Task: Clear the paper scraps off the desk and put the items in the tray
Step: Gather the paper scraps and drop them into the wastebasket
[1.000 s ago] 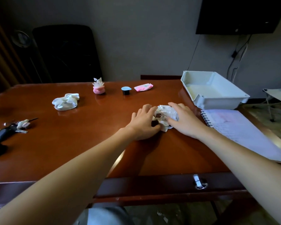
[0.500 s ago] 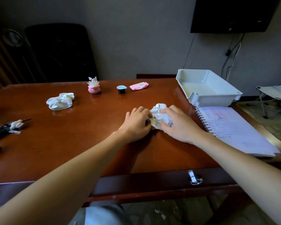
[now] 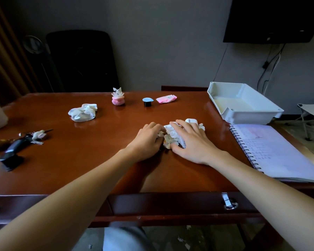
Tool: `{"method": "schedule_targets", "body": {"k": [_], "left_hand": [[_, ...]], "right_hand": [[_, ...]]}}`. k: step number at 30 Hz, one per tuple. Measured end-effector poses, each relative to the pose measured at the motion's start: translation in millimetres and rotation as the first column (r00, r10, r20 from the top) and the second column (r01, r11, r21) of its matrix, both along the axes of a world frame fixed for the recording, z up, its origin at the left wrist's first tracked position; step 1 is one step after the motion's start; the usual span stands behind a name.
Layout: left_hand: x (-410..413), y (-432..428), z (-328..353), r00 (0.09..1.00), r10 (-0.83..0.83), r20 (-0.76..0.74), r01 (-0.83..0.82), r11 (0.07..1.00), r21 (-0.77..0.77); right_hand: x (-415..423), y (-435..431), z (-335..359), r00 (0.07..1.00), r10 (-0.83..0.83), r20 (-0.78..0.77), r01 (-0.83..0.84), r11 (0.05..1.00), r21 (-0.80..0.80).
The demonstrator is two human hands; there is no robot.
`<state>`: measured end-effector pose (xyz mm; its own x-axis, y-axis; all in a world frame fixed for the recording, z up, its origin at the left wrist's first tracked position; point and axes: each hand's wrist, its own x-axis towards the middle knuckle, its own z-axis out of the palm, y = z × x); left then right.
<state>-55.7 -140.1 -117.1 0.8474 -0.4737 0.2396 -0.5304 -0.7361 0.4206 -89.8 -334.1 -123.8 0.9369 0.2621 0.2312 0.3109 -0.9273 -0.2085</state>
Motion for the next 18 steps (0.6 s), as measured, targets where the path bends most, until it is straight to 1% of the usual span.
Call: {"method": "schedule_targets", "body": {"k": [2, 4, 6, 10, 15, 18], "left_hand": [[1, 4, 1, 1.000, 0.010, -0.020, -0.010, 0.999, -0.036], [4, 7, 3, 0.999, 0.024, -0.039, -0.026, 0.997, -0.068], [6, 9, 4, 0.998, 0.039, -0.047, -0.044, 0.993, -0.111], [10, 10, 5, 0.996, 0.082, -0.037, -0.088, 0.979, -0.182], [13, 8, 9, 0.994, 0.109, -0.030, -0.113, 0.971, -0.212], [14, 4, 11, 0.995, 0.100, -0.010, -0.099, 0.971, -0.215]], "right_hand": [[3, 3, 0, 1.000, -0.003, -0.019, 0.003, 0.999, -0.040], [6, 6, -1, 1.000, -0.011, -0.029, 0.009, 0.999, -0.045], [7, 7, -1, 1.000, -0.011, -0.019, 0.011, 1.000, 0.001], [7, 5, -2, 1.000, 0.001, -0.003, 0.000, 0.989, 0.150], [3, -2, 2, 0.999, -0.016, 0.036, 0.010, 0.987, 0.162], [1, -9, 5, 0.994, -0.033, 0.102, 0.017, 0.987, 0.157]]}}
